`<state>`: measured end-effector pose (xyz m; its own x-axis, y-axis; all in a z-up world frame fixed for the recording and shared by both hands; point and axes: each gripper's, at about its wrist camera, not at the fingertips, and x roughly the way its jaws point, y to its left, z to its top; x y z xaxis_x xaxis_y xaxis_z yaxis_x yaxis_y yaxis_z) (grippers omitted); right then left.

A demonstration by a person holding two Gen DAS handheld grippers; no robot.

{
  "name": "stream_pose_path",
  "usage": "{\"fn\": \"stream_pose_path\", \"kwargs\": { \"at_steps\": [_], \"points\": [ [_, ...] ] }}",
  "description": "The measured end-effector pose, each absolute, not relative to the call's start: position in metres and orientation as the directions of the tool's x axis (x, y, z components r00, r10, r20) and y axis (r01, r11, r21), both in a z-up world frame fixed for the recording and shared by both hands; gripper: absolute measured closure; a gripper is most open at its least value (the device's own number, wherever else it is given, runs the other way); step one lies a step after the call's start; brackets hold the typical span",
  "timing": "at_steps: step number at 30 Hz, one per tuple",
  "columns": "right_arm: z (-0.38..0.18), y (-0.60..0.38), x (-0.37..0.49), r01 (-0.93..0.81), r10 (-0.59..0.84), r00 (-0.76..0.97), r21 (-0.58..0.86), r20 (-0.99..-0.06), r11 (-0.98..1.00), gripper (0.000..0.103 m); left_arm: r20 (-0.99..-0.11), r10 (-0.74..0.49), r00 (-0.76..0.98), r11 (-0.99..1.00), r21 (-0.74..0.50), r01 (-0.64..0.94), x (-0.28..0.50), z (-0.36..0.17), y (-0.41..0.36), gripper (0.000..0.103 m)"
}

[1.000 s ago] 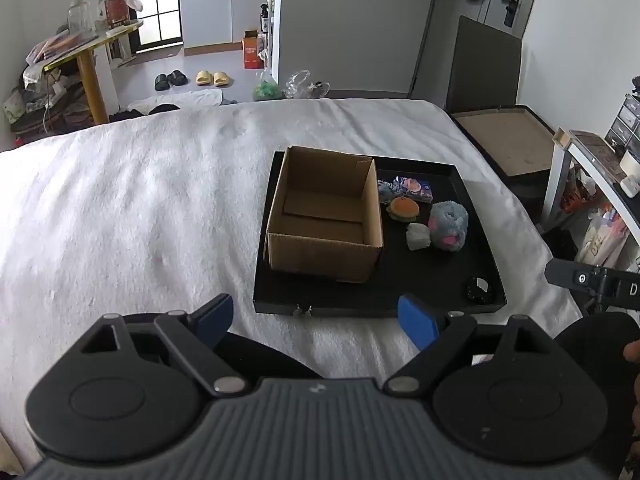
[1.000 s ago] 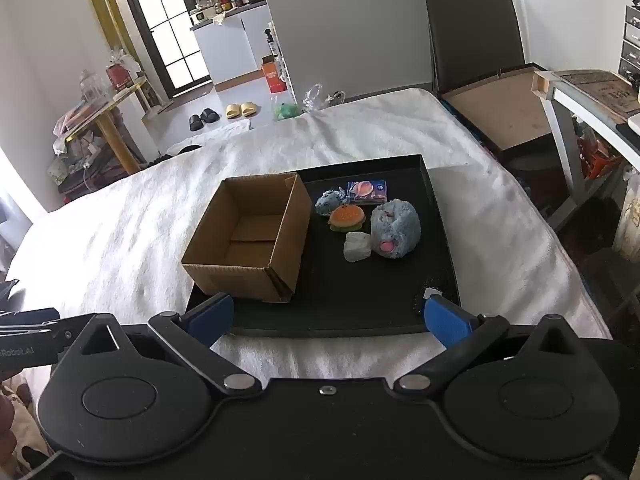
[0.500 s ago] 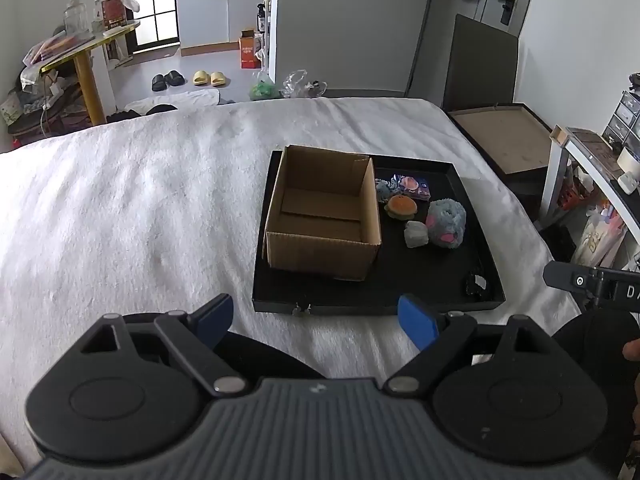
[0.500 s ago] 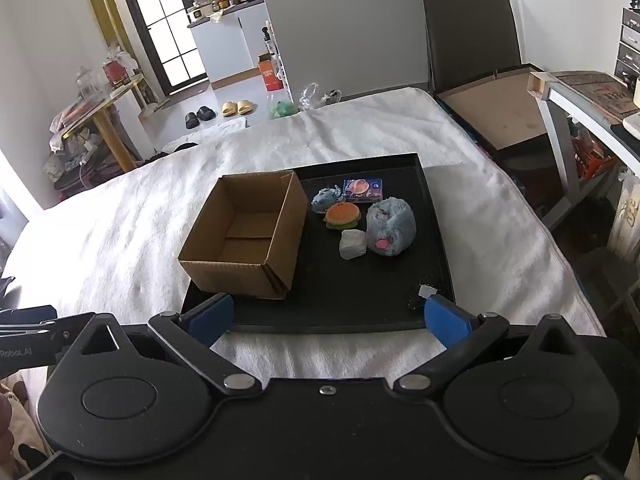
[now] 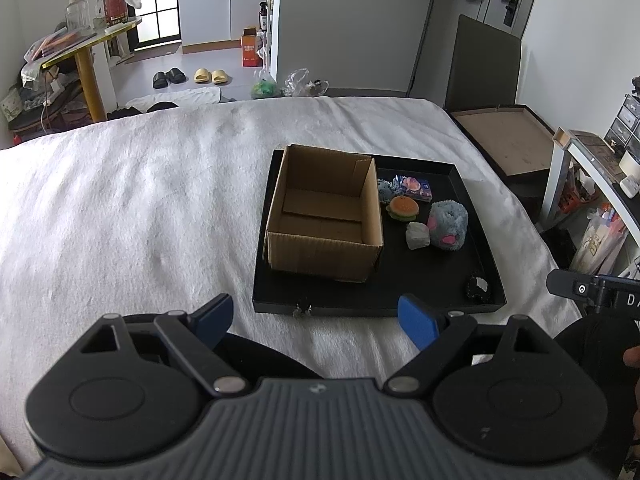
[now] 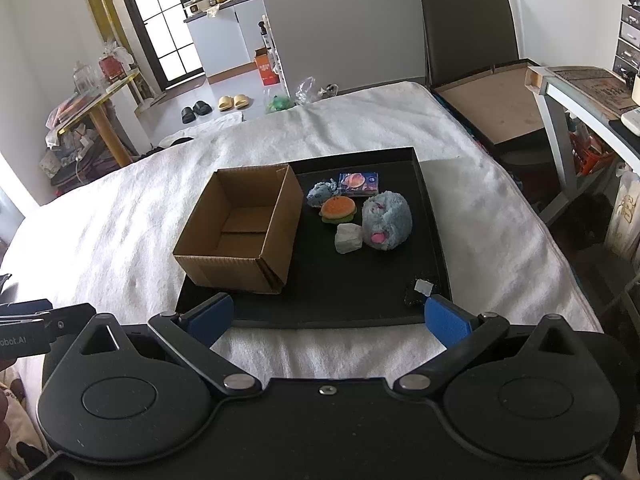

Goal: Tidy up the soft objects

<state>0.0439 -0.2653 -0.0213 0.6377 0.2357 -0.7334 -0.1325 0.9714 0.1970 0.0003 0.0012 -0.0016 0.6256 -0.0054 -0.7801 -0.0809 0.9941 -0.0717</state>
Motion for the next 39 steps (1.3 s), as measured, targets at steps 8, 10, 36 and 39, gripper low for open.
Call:
{"fn": "stream_pose_path", "kwargs": {
  "at_steps": [8,10,36,39],
  "points": [
    [-0.0229,-0.2652,0.0439,-0.126,0.228,0.637,0.192,-0.737,0.973,0.0,-0.78,-0.006,0.625,0.994,-0.073,-0.082,0.0003,-0.0015,0.0014,0.015],
    [-0.0239,-0.2657,0.0439,-0.123,0.228,0.635,0.194,-0.738,0.973,0.0,-0.781,-0.005,0.625,0.994,-0.072,-0.081,0.0006,-0.0014,0.0014,0.015],
    [-0.0261,-0.2661,0.0422,-0.126,0.236,0.633,0.203,-0.738,0.971,0.0,-0.784,-0.005,0.621,0.994,-0.073,-0.084,0.0021,-0.0037,0.002,0.015],
    [-0.0253,-0.2653,0.0412,-0.129,0.24,0.632,0.206,-0.736,0.97,0.0,-0.78,-0.006,0.625,0.993,-0.078,-0.088,0.0022,-0.0036,0.0044,0.015]
  ]
}}
